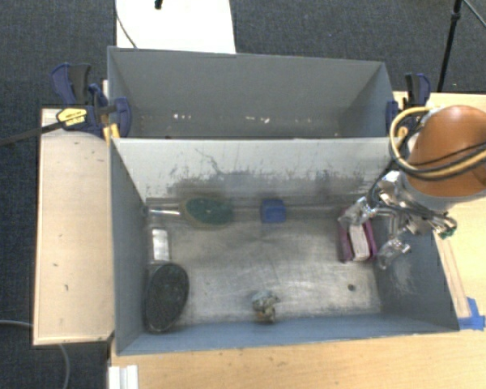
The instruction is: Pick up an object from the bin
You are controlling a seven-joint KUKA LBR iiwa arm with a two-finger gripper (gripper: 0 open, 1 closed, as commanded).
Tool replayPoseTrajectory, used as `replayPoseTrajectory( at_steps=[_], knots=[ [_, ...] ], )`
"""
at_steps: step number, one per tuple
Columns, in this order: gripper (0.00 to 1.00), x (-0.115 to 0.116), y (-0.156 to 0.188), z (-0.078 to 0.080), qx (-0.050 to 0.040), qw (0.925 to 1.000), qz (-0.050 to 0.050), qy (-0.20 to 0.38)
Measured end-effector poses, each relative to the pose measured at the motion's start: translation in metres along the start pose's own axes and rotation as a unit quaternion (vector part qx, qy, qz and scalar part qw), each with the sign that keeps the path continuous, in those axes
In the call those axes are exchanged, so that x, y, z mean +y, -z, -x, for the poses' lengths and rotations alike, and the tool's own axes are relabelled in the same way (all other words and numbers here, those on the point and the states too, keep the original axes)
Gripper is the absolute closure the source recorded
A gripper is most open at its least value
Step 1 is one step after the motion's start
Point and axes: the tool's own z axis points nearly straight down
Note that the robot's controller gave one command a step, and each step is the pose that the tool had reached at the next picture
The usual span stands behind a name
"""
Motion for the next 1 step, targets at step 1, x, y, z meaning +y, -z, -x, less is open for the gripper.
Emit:
replayPoseTrajectory(
  at_steps=[1],
  knots=[
    [1.00, 0.0032, -0.0044, -0.0037, 0.0091, 0.9999, 0.008, -0.001]
  ],
)
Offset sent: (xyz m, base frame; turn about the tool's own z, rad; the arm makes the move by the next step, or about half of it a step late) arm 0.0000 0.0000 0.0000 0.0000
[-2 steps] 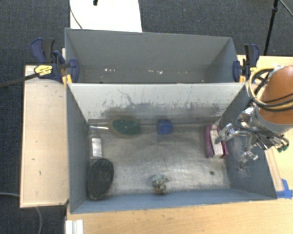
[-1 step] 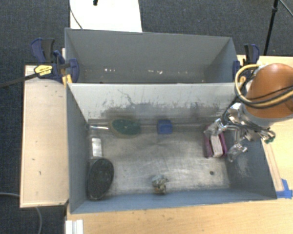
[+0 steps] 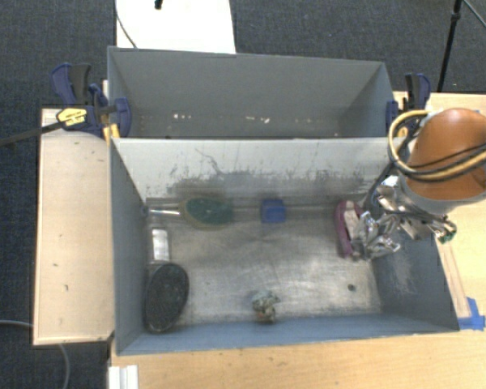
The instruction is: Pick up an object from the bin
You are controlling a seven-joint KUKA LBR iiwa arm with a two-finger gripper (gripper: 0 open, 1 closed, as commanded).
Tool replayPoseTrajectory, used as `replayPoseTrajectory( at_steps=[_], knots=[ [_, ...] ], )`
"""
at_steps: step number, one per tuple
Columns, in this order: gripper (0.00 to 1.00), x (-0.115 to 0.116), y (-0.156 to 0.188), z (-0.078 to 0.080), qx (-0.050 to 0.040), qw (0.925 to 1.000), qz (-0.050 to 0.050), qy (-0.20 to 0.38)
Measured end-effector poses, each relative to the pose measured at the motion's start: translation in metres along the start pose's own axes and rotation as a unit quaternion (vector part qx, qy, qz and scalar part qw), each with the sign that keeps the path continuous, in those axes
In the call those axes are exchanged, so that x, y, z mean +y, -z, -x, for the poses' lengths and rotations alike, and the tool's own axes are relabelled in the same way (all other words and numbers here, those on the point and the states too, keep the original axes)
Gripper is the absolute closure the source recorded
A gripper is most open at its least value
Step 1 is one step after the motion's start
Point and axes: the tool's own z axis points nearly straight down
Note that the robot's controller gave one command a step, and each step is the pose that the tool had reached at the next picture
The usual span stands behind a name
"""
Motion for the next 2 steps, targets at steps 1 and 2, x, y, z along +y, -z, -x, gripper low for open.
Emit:
replayPoseTrajectory(
  at_steps=[1, 2],
  knots=[
    [1.00, 0.0208, 0.1092, 0.0036, -0.0057, 0.9998, -0.006, -0.018],
    [0.00, 0.0216, 0.1045, 0.0021, -0.0026, 0.9998, -0.002, -0.020]
  ],
)
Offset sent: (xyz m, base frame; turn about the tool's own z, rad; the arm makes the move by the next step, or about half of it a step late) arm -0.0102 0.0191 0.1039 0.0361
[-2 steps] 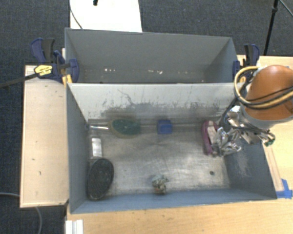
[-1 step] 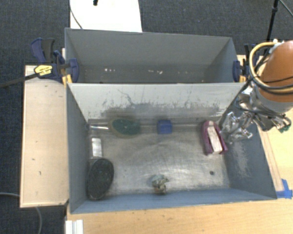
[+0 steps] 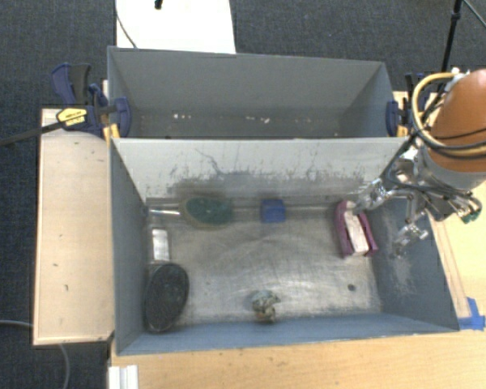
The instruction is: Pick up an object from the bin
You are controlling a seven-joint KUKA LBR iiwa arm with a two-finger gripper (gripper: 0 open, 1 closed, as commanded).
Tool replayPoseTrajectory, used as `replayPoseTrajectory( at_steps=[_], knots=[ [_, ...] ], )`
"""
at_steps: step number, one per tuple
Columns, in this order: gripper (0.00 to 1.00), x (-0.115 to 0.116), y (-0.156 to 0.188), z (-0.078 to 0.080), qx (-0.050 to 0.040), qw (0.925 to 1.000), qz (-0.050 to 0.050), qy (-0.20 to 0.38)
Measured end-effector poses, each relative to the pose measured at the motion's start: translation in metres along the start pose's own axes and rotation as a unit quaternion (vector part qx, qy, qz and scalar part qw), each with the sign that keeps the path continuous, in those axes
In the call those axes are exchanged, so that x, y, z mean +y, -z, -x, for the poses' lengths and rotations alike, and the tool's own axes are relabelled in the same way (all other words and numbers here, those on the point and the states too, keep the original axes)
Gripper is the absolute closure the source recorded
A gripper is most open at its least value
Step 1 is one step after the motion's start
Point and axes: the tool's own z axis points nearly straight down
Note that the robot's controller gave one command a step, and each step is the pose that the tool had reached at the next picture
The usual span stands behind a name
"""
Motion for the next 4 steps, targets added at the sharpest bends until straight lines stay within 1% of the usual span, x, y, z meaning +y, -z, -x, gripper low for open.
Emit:
replayPoseTrajectory(
  at_steps=[1, 2, 3, 4],
  knots=[
    [0.00, -0.026, -0.001, 0.023, -0.0023, 0.9977, -0.002, -0.068],
    [0.00, -0.027, -0.096, 0.017, -0.0057, 0.9996, -0.005, 0.026],
    [0.00, -0.017, -0.112, 0.017, -0.0099, 0.9479, 0.005, 0.318],
    [1.00, -0.021, -0.112, 0.013, -0.0061, 0.9487, 0.004, 0.316]
  ],
)
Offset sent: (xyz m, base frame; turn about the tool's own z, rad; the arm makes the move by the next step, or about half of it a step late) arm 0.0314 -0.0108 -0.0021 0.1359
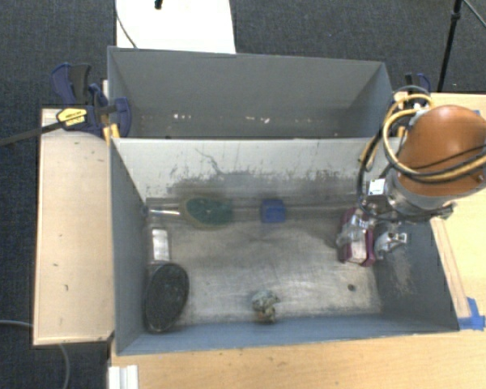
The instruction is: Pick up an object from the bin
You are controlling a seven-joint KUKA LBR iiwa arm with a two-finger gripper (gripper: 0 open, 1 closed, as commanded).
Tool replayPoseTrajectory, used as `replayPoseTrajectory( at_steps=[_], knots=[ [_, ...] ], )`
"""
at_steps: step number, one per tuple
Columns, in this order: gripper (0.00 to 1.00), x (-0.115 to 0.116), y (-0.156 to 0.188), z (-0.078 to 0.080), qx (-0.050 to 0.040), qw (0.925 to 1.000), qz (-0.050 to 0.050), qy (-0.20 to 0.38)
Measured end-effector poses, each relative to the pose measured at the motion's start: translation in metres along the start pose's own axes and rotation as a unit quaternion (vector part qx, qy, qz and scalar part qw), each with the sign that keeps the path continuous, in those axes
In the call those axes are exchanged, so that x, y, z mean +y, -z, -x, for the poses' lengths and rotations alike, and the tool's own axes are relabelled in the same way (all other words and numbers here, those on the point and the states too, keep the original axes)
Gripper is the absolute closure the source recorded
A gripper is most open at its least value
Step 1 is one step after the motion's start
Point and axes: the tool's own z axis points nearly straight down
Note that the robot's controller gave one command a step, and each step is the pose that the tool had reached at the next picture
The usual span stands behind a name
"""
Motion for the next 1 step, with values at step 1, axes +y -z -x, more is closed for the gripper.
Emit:
replayPoseTrajectory(
  at_steps=[1],
  knots=[
    [1.00, 0.0188, 0.1422, 0.0105, 0.0066, 0.9962, -0.004, 0.087]
  ],
)
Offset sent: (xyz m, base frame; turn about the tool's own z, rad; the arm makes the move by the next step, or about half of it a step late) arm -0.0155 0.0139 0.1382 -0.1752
